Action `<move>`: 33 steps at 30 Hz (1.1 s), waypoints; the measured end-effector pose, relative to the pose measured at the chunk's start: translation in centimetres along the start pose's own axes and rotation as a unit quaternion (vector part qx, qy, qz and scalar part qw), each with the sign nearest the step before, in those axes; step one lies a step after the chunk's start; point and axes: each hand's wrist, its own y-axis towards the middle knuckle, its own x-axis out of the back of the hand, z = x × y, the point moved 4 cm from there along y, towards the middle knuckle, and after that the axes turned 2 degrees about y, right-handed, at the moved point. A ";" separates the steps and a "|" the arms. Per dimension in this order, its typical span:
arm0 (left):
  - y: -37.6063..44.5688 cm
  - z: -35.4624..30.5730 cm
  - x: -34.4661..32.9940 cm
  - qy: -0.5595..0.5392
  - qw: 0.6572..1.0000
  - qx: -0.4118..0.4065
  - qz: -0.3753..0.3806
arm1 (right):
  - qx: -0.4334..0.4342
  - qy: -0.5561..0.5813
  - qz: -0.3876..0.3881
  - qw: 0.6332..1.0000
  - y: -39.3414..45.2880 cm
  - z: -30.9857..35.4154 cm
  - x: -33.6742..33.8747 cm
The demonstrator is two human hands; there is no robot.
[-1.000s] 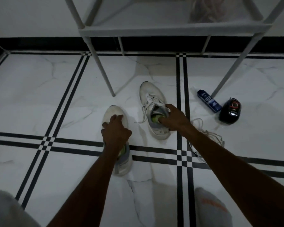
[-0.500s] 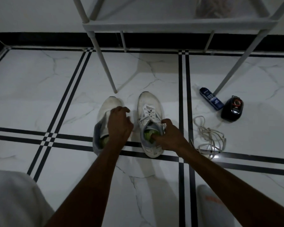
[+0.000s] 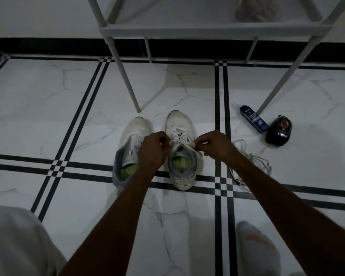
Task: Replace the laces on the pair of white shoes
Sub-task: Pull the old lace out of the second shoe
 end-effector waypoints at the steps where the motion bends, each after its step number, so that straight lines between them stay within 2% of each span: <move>1: -0.2 0.2 0.4 0.014 1.000 0.013 -0.002 | -0.023 0.018 0.009 1.000 0.0 -0.4 0.6; 3: -0.4 1.4 1.8 0.034 0.998 0.054 -0.014 | -0.095 0.059 0.004 0.994 -0.1 -1.9 2.0; 4: -0.4 2.2 2.7 0.052 0.995 0.073 -0.035 | -0.133 0.070 -0.025 0.988 -0.2 -2.8 3.0; 6: -0.1 3.4 5.0 0.111 0.982 0.092 -0.121 | -0.184 0.058 -0.150 0.970 0.1 -5.0 5.5; 8: 0.3 4.4 6.7 0.141 0.962 0.129 -0.195 | -0.199 0.011 -0.263 0.944 0.1 -6.3 7.6; 10: 0.2 4.5 7.1 0.131 0.951 0.167 -0.223 | -0.194 0.008 -0.314 0.929 0.4 -6.5 8.4; 12: -0.4 3.9 6.9 0.121 0.950 0.176 -0.230 | -0.176 0.035 -0.322 0.930 0.6 -5.8 8.0; 16: -1.7 1.2 5.6 0.126 0.951 0.124 -0.252 | -0.022 -0.065 -0.376 0.924 -0.6 -2.9 6.9; 17: -2.0 0.4 4.6 0.115 0.963 0.095 -0.226 | 0.006 -0.083 -0.364 0.928 -1.2 -1.9 6.6; 19: -2.2 -1.1 2.4 0.074 0.985 0.040 -0.153 | 0.008 -0.086 -0.248 0.965 -1.2 -0.4 5.3; 20: -2.2 -1.5 1.2 0.054 0.992 0.033 -0.110 | -0.025 -0.089 -0.156 0.983 -1.0 0.1 4.1; 22: -2.1 -1.9 -0.6 0.013 0.998 0.056 -0.018 | -0.103 -0.076 0.016 0.992 -0.9 0.4 1.6; 23: -2.1 -2.0 -1.2 0.009 0.998 0.064 0.012 | -0.134 -0.055 0.071 0.987 -1.0 0.5 0.4; 24: -2.0 -2.0 -1.5 0.013 0.998 0.062 0.023 | -0.143 -0.050 0.092 0.984 -0.9 0.5 -0.6; 25: -1.9 -2.1 -1.7 0.026 0.998 0.057 0.023 | -0.127 -0.069 0.084 0.986 -0.8 0.7 -1.2; 27: -1.9 -1.8 -2.2 0.045 0.998 0.051 0.012 | -0.065 -0.133 0.018 0.989 -0.5 1.2 -2.1; 29: -2.1 -1.9 -2.5 0.061 0.997 0.047 -0.003 | -0.027 -0.146 -0.033 0.988 -0.2 1.4 -2.9; 33: -2.1 -1.5 -2.8 0.081 0.996 0.035 -0.027 | 0.008 -0.189 -0.077 0.979 0.2 0.7 -4.0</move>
